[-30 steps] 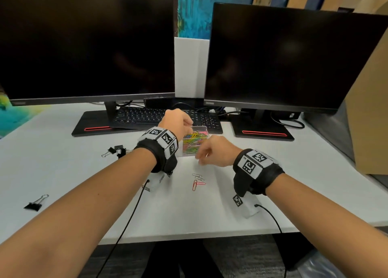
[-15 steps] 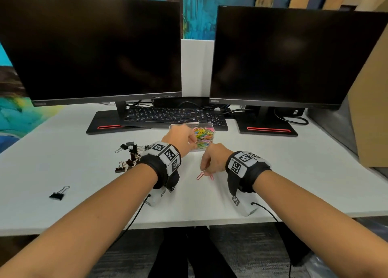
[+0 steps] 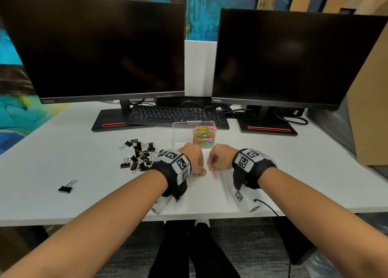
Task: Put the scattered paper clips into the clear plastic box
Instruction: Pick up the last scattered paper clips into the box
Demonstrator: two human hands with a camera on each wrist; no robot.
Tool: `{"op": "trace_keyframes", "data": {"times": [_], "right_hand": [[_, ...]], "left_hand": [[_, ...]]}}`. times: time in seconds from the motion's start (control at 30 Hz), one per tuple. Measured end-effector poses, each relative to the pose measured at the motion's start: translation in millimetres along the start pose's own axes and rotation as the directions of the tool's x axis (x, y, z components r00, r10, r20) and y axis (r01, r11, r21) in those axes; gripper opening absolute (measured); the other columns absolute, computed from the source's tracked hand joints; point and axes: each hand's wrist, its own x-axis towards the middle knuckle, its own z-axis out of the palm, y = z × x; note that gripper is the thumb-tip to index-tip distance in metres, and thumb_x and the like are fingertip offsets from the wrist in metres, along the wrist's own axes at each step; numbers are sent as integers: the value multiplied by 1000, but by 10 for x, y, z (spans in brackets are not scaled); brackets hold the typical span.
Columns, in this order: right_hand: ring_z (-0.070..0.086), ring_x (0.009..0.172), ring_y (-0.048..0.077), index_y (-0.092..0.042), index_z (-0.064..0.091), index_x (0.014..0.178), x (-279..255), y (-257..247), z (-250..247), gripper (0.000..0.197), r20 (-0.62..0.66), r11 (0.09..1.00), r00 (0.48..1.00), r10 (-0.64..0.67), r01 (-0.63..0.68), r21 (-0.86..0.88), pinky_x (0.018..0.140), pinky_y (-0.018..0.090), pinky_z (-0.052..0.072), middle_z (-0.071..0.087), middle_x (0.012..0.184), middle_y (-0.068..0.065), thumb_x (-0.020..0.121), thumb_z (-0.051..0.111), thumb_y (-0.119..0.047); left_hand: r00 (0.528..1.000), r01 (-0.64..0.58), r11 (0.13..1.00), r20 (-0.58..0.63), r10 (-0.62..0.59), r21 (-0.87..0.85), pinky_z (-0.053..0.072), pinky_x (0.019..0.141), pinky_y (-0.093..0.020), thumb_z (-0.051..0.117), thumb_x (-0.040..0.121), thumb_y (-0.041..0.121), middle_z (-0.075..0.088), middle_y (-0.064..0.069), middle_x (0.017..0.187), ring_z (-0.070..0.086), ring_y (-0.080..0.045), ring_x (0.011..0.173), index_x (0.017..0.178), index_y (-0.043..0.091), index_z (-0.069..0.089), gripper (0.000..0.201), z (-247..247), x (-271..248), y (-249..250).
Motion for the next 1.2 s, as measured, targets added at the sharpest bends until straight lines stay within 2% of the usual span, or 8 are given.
{"op": "trace_keyframes", "data": {"times": [0.13, 0.37, 0.63, 0.73, 0.8, 1.0, 1.13, 1.2], "right_hand": [[55, 81, 14, -10, 73, 94, -97, 58, -59, 15, -11, 999, 1000, -22, 23, 32, 77, 28, 47, 69, 89, 3, 84, 62, -12], [56, 66, 10, -10, 75, 88, -193, 13, 9, 17, 40, 999, 999, 28, -29, 24, 70, 23, 49, 61, 61, -9, 74, 77, -19], [58, 73, 13, -7, 74, 98, -132, -37, 50, 24, 32, 996, 996, 81, -82, 19, 62, 18, 46, 70, 83, 5, 79, 73, -22], [56, 79, 15, -6, 72, 101, -128, -54, 57, 28, 38, 997, 996, 80, -78, -28, 68, 24, 44, 72, 101, 8, 82, 71, -26], [54, 80, 16, -6, 72, 101, -127, -49, 72, 28, 46, 996, 996, 77, -75, -56, 70, 24, 41, 71, 105, 9, 84, 68, -28], [53, 84, 21, -3, 68, 103, -188, 21, 55, 33, 6, 992, 997, 74, -73, -107, 71, 23, 35, 67, 110, 11, 91, 58, -33], [52, 80, 18, -5, 71, 98, -138, 91, -6, 27, -81, 993, 992, 93, -98, -68, 62, 20, 38, 69, 107, 11, 85, 66, -27], [54, 82, 16, -5, 71, 99, -105, 81, -2, 29, -73, 994, 992, 101, -104, -41, 67, 21, 40, 70, 105, 9, 83, 69, -30]], "left_hand": [[1000, -21, 1000, 23, 21, 20, 55, 85, -31, 78, 73, 30, 72, -2, 99, 64, -18, 97, 97, 12, 75, 30, 28, 13, 97], [997, 45, 993, 59, -52, 113, 55, 88, -33, 76, 76, 31, 71, -5, 106, 64, -21, 102, 103, 9, 72, 35, 26, 78, 166], [995, 52, 985, 74, -65, 164, 53, 90, -29, 71, 81, 24, 69, -5, 111, 64, -21, 103, 106, 8, 67, 30, 42, 34, 171], [993, 15, 974, 112, -42, 226, 48, 75, -25, 62, 86, 19, 66, -5, 102, 60, -18, 90, 89, 14, 65, 6, 11, 21, 196], [992, 5, 969, 119, -35, 248, 44, 71, -25, 57, 88, 18, 67, -4, 105, 57, -17, 87, 96, 13, 67, 13, -12, 13, 203], [997, -41, 979, 74, 26, 202, 45, 92, -26, 56, 92, 16, 64, -4, 122, 55, -23, 117, 114, 13, 68, 25, -177, 26, 207], [1000, -28, 986, -4, 29, 164, 44, 93, -23, 57, 91, 16, 64, -2, 122, 56, -20, 116, 115, 13, 67, 26, -224, 55, 160], [1000, -10, 990, -19, 13, 142, 47, 91, -24, 60, 89, 14, 65, -2, 119, 59, -20, 112, 111, 13, 69, 24, -242, 79, 137]]}}
